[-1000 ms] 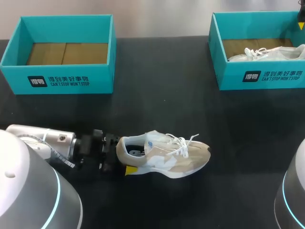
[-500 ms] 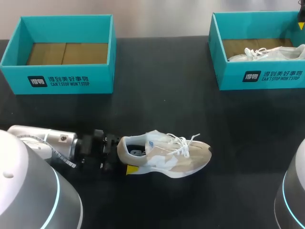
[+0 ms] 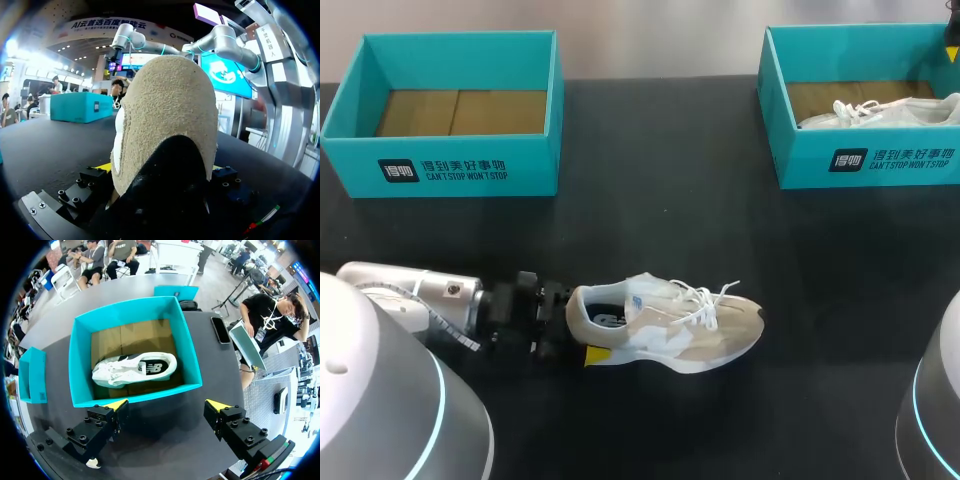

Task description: Take the shoe out of the shoebox, open the shoe tongue, remove and reinsert the insole, then place the shoe into the shoebox

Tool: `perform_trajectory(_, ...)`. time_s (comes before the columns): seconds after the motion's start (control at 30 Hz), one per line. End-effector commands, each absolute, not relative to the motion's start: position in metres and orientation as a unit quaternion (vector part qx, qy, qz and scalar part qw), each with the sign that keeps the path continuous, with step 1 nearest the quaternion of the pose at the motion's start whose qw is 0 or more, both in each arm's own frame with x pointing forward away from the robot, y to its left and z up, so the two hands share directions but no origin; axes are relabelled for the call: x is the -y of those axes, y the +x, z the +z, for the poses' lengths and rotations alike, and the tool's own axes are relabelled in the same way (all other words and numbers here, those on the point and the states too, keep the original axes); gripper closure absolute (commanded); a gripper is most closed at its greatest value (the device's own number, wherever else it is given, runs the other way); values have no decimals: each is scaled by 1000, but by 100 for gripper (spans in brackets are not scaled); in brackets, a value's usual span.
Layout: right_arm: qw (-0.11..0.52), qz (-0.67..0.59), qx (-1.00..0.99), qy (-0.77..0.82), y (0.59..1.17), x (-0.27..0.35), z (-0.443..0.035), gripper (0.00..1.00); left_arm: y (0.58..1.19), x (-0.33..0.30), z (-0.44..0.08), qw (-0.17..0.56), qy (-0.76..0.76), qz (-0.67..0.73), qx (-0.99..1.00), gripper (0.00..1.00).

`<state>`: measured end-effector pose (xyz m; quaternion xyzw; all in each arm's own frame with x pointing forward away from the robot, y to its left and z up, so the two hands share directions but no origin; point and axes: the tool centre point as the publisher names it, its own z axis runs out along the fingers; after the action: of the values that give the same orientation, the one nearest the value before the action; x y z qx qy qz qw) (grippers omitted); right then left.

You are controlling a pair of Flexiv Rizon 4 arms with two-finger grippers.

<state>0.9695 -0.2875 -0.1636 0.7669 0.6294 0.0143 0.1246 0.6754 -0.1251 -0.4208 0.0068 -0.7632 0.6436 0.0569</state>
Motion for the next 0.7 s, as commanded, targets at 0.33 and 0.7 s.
perform_trajectory(0.33, 82, -2, -634, 769, 927, 210, -164, 0, 676, 128, -425, 56, 7, 644, 763, 100)
perform_trajectory(0.7, 76, -31, -607, 791, 895, 165, -156, 0, 676, 128, -425, 56, 7, 644, 763, 100)
